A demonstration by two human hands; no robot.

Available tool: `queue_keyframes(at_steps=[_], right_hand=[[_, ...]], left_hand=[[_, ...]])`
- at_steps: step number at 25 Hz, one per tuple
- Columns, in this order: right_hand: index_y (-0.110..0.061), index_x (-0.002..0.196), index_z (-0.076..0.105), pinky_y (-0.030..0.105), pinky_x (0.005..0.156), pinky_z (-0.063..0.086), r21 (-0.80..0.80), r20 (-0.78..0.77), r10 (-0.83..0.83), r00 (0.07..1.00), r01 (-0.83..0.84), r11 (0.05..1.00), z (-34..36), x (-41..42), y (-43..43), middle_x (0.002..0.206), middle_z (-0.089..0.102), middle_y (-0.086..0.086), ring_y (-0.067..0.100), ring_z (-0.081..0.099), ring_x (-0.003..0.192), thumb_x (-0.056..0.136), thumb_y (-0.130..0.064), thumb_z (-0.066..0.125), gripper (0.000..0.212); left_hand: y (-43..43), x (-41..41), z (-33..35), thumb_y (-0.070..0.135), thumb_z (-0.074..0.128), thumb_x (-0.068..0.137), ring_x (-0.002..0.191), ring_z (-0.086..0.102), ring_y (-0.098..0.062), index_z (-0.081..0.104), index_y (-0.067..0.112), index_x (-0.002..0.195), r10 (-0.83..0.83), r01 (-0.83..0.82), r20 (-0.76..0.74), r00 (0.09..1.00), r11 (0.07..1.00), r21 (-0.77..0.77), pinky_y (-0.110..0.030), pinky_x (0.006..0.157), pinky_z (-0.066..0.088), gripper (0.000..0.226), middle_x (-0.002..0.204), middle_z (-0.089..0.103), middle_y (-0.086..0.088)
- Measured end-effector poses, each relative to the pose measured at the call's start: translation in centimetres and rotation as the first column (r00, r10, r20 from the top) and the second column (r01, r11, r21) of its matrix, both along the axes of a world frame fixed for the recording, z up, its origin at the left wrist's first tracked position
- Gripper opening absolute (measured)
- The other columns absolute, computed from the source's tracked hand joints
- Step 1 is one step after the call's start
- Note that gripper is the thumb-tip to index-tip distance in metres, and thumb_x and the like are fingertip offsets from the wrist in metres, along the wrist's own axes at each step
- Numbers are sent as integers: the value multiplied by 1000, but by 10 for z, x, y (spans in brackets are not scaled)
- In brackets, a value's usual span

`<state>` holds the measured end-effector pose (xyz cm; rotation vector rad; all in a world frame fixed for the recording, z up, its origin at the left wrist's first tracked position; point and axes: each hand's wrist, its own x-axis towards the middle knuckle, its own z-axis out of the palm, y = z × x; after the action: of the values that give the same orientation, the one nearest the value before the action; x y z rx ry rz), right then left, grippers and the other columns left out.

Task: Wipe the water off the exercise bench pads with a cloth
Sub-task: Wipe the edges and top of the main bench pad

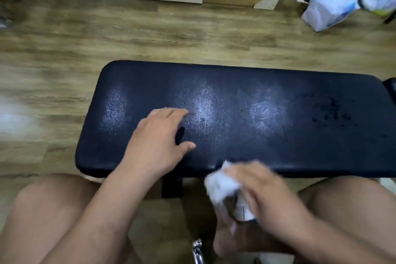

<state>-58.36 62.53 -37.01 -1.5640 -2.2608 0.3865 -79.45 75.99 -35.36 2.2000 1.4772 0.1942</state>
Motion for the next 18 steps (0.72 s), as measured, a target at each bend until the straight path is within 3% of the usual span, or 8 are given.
queue_keyframes(at_steps=[3,8,10,11,12,14,16,18], right_hand=[[-17,118,64,32,94,43,221,50,-329,943,311,924,30,46,136,115,64,12,28,59,103,85,-14,48,37],[-12,108,64,41,76,45,-7,276,-612,741,638,770,0,41,207,100,55,18,41,58,95,94,-30,44,30],[-20,103,59,37,68,44,-158,278,-333,901,385,909,-13,-28,119,96,53,4,32,58,86,89,-39,34,34],[-23,103,57,38,69,46,-341,165,-14,986,70,937,-10,-60,65,96,52,0,28,58,85,87,-43,29,38],[-25,106,57,40,71,50,-478,65,272,960,-209,853,1,-82,26,97,54,1,26,58,85,86,-44,28,40],[-21,109,61,40,68,53,-331,52,509,859,-466,821,14,-74,40,96,58,5,24,59,81,86,-33,35,37],[-18,104,68,30,67,45,-37,137,87,987,-82,996,25,-28,127,88,60,4,17,55,77,85,-17,49,27],[-16,111,68,24,72,40,94,161,-381,910,370,924,27,29,208,94,64,12,27,60,86,85,-23,50,33]], left_hand=[[-14,-5,-9,47,70,84,144,30,-20,44,25,145,-40,40,-54,998,999,0,-39,119,27,70,151,42,3],[-25,-28,-15,43,66,88,143,36,-27,55,18,137,28,-28,-8,1000,997,72,-44,118,31,56,147,49,-4],[-17,-38,-12,48,56,88,137,43,-30,58,15,133,98,-101,28,995,987,126,-46,114,36,56,142,54,-7],[-12,-42,-10,50,51,87,134,46,-31,59,14,131,122,-129,56,991,982,140,-47,113,38,58,141,55,-9],[-8,-44,-9,51,49,86,133,47,-31,58,13,132,132,-142,78,988,981,134,-47,112,38,60,140,55,-10],[0,-44,-10,51,48,87,134,45,-31,56,13,134,131,-136,63,989,987,85,-45,113,36,61,142,53,-10],[-2,-48,-16,50,48,88,135,43,-32,54,14,135,113,-114,10,994,992,56,-47,113,36,61,144,51,-11],[-12,-53,-25,52,46,87,136,43,-33,55,14,134,103,-102,-6,995,993,55,-48,112,37,61,144,51,-11]])
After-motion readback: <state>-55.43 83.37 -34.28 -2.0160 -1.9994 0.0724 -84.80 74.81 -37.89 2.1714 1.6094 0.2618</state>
